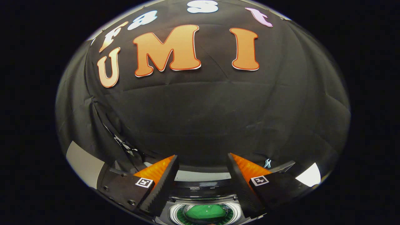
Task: Put the clothes into the washing machine and then close the washing machine lid.
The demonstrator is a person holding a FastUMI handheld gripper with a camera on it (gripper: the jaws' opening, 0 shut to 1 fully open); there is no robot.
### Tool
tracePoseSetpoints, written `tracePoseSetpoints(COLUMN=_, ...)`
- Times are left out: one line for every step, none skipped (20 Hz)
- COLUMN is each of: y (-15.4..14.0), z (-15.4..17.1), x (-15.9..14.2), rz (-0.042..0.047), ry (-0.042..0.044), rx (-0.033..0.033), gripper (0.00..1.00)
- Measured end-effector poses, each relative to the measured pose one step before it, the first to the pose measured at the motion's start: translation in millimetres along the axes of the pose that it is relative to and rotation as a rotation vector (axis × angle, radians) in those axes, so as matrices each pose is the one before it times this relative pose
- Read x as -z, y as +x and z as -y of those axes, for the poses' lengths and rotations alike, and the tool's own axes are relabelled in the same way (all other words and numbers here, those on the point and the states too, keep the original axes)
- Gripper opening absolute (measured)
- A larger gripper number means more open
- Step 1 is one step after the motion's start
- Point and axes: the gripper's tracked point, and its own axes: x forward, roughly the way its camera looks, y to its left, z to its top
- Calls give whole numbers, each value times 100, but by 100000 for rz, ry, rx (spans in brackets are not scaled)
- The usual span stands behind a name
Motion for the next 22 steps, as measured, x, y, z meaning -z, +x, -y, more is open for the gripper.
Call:
tracePoseSetpoints(y=140, z=-196, x=124, rz=-359, ry=334, rx=-526, gripper=98)
tracePoseSetpoints(y=283, z=-77, x=139, rz=-597, ry=163, rx=-66, gripper=98)
tracePoseSetpoints(y=153, z=-75, x=250, rz=-774, ry=210, rx=313, gripper=98)
tracePoseSetpoints(y=218, z=-73, x=193, rz=-725, ry=369, rx=479, gripper=98)
tracePoseSetpoints(y=40, z=-87, x=122, rz=-431, ry=595, rx=281, gripper=98)
tracePoseSetpoints(y=55, z=-202, x=180, rz=-449, ry=515, rx=76, gripper=98)
tracePoseSetpoints(y=18, z=-21, x=-82, rz=818, ry=-656, rx=836, gripper=98)
tracePoseSetpoints(y=-31, z=15, x=116, rz=-47, ry=-899, rx=300, gripper=98)
tracePoseSetpoints(y=-155, z=17, x=71, rz=-181, ry=-967, rx=467, gripper=98)
tracePoseSetpoints(y=-31, z=-28, x=205, rz=189, ry=-1187, rx=407, gripper=98)
tracePoseSetpoints(y=-164, z=-15, x=79, rz=250, ry=-789, rx=-38, gripper=98)
tracePoseSetpoints(y=-97, z=0, x=-8, rz=523, ry=155, rx=-131, gripper=99)
tracePoseSetpoints(y=-175, z=-61, x=21, rz=183, ry=-273, rx=-590, gripper=99)
tracePoseSetpoints(y=-230, z=73, x=229, rz=-64, ry=-60, rx=-429, gripper=99)
tracePoseSetpoints(y=-375, z=-49, x=200, rz=97, ry=-2, rx=-324, gripper=98)
tracePoseSetpoints(y=-445, z=75, x=119, rz=254, ry=-174, rx=-259, gripper=98)
tracePoseSetpoints(y=-347, z=6, x=204, rz=558, ry=-46, rx=-187, gripper=98)
tracePoseSetpoints(y=-489, z=2, x=134, rz=861, ry=-270, rx=-225, gripper=98)
tracePoseSetpoints(y=-469, z=-15, x=126, rz=886, ry=-3, rx=-220, gripper=98)
tracePoseSetpoints(y=-495, z=7, x=330, rz=1082, ry=-279, rx=-289, gripper=98)
tracePoseSetpoints(y=-574, z=21, x=163, rz=810, ry=90, rx=57, gripper=98)
tracePoseSetpoints(y=-367, z=70, x=337, rz=217, ry=34, rx=204, gripper=98)
